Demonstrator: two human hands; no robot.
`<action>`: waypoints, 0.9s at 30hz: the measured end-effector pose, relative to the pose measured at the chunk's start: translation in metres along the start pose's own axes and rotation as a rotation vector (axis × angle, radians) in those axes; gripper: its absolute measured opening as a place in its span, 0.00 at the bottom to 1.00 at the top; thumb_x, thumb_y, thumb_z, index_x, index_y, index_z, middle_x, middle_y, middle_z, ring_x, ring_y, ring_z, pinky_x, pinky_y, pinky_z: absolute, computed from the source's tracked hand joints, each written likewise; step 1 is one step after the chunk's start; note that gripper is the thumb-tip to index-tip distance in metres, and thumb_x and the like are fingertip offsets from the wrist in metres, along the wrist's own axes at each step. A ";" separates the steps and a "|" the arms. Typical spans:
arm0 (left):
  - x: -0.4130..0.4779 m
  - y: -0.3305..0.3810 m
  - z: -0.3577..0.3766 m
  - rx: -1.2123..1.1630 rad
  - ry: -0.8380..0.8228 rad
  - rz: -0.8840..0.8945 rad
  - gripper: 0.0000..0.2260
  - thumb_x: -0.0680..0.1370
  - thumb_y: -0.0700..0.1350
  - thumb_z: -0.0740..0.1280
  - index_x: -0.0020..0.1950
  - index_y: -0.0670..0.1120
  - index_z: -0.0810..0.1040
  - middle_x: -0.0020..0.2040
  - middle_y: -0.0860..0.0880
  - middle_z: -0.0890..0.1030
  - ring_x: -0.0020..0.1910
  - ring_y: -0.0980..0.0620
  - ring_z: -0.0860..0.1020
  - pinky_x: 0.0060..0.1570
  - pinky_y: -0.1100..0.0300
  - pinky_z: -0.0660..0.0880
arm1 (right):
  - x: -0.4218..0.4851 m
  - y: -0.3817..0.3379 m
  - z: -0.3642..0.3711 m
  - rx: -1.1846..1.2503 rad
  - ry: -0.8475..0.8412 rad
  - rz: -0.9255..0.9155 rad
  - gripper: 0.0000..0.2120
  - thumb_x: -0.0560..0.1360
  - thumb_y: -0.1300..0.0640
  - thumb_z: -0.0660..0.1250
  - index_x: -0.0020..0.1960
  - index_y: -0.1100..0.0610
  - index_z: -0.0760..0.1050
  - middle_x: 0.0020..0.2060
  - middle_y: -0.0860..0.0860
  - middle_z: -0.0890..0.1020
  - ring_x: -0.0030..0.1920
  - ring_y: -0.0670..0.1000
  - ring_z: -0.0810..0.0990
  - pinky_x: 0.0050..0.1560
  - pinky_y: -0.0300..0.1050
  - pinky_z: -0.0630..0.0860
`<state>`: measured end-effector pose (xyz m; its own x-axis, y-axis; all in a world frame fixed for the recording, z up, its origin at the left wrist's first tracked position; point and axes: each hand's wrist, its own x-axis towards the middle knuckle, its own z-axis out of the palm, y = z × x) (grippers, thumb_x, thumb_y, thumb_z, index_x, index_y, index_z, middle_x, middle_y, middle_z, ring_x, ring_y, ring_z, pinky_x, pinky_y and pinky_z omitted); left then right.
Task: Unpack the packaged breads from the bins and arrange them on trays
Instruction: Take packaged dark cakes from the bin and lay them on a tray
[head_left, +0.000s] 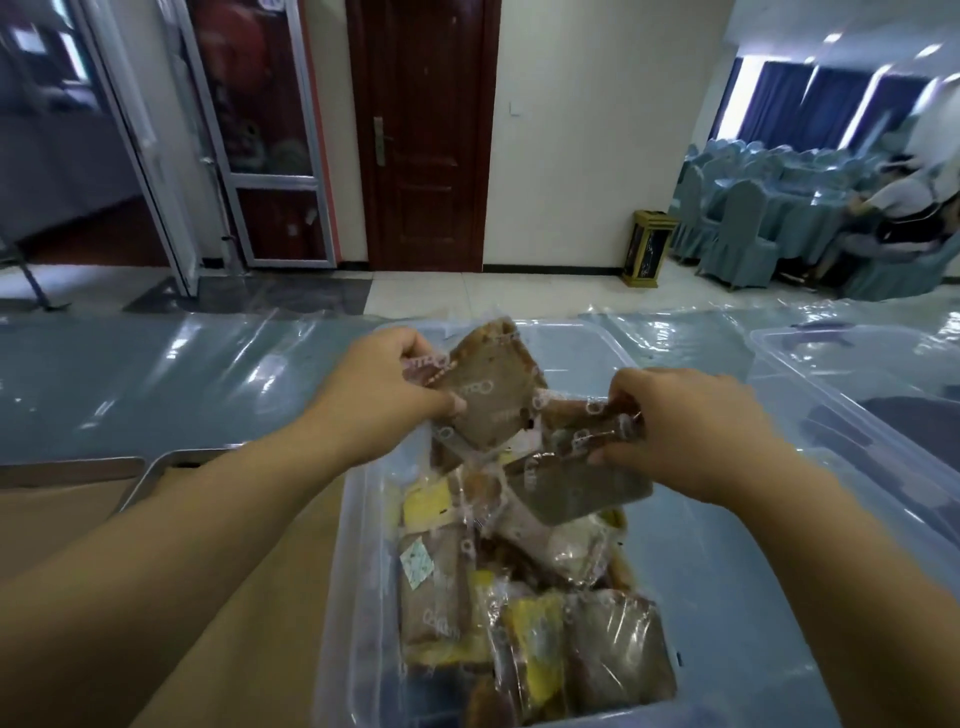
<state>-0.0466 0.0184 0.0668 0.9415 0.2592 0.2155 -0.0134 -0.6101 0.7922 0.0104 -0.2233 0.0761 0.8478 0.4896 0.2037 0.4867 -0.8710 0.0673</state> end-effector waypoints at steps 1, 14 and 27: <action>-0.002 -0.001 -0.010 -0.027 0.059 0.037 0.14 0.64 0.46 0.78 0.42 0.46 0.76 0.39 0.50 0.81 0.37 0.56 0.79 0.35 0.60 0.76 | 0.000 -0.006 -0.004 0.006 0.038 0.028 0.20 0.68 0.36 0.68 0.52 0.47 0.70 0.43 0.45 0.78 0.42 0.49 0.75 0.45 0.46 0.72; -0.036 -0.083 -0.182 -0.228 0.471 0.178 0.15 0.61 0.54 0.79 0.37 0.56 0.73 0.36 0.57 0.80 0.37 0.53 0.80 0.37 0.46 0.80 | 0.015 -0.172 -0.041 0.254 0.427 0.291 0.23 0.67 0.31 0.63 0.51 0.48 0.74 0.34 0.46 0.73 0.34 0.48 0.70 0.29 0.38 0.62; -0.063 -0.249 -0.214 -0.118 0.266 -0.204 0.12 0.66 0.45 0.77 0.44 0.51 0.76 0.40 0.54 0.81 0.40 0.50 0.80 0.41 0.52 0.77 | 0.048 -0.336 0.036 0.343 -0.121 0.253 0.14 0.71 0.41 0.64 0.43 0.52 0.72 0.36 0.49 0.77 0.39 0.51 0.78 0.36 0.44 0.73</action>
<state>-0.1749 0.3139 -0.0219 0.8084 0.5622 0.1747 0.1124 -0.4387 0.8916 -0.1053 0.0941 0.0285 0.9578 0.2822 0.0544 0.2851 -0.9095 -0.3025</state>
